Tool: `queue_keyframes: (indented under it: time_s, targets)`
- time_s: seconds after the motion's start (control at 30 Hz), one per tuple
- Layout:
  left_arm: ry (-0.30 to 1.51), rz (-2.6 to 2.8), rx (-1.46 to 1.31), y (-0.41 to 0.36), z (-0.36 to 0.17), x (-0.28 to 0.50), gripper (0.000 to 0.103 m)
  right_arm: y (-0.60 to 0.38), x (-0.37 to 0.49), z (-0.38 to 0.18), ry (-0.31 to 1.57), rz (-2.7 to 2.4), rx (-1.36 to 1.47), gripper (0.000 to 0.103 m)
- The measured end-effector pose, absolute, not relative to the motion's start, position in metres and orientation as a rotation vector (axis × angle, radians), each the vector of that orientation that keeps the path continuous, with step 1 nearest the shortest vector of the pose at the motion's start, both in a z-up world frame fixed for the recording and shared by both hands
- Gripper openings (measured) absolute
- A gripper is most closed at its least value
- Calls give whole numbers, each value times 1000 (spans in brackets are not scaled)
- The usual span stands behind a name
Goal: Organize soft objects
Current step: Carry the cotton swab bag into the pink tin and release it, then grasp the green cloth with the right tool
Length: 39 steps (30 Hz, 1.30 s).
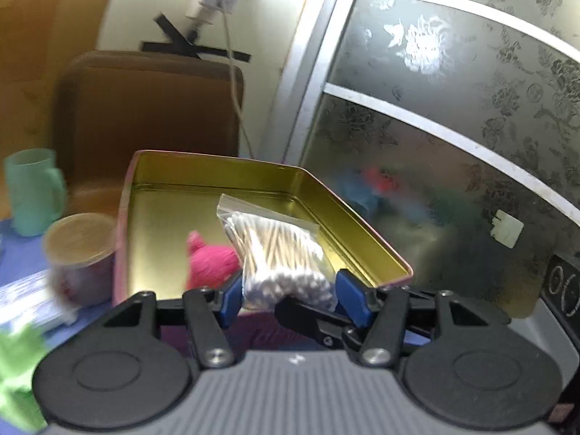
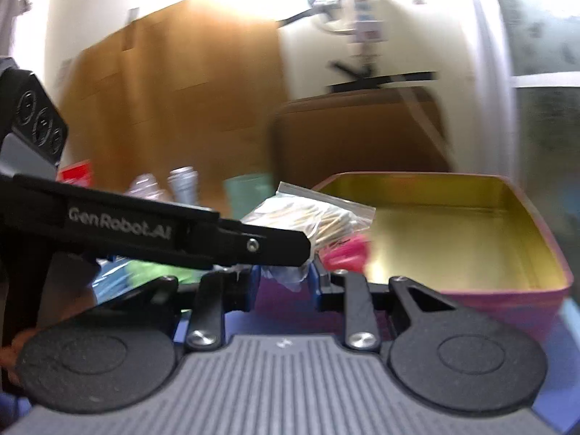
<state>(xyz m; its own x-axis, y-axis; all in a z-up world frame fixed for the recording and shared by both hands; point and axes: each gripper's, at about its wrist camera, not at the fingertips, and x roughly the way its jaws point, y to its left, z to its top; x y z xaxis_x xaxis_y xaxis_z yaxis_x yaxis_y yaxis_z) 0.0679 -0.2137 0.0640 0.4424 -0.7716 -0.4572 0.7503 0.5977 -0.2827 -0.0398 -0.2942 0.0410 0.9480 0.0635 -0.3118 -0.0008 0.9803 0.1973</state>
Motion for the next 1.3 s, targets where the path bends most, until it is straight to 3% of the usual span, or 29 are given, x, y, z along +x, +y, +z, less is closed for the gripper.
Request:
queue_keyframes:
  time_s: [0.17,0.2,0.27,0.57,0.83,1.2,1.23,1.3]
  targets:
    - [604,-903,-10,-250,53,78,67,-317,-17,29,360,-110,214,35]
    - [603,-891,-2,-251,52,79,67,-319,-14,27,361,-143,212,45]
    - [601,-884,-10,-241,50,76,71,-324,-15,23,363,-174,215,53]
    - [516,-811,-163,-109,50,46,75,-289,-37,30,247,-75,202,52]
    - [626,-539,-274,9,14,43,75,-186,2,22,398,258,5,51]
    - [643,-569,-359,25,12,52,75,-127,67,-2,571,274,-113,58]
    - [645,-576,-358,24,10,50,76,-130,68,-2,578,281,-86,57]
    - [650,-580,-353,20,10,50,78,-136,64,0,594,287,-36,7]
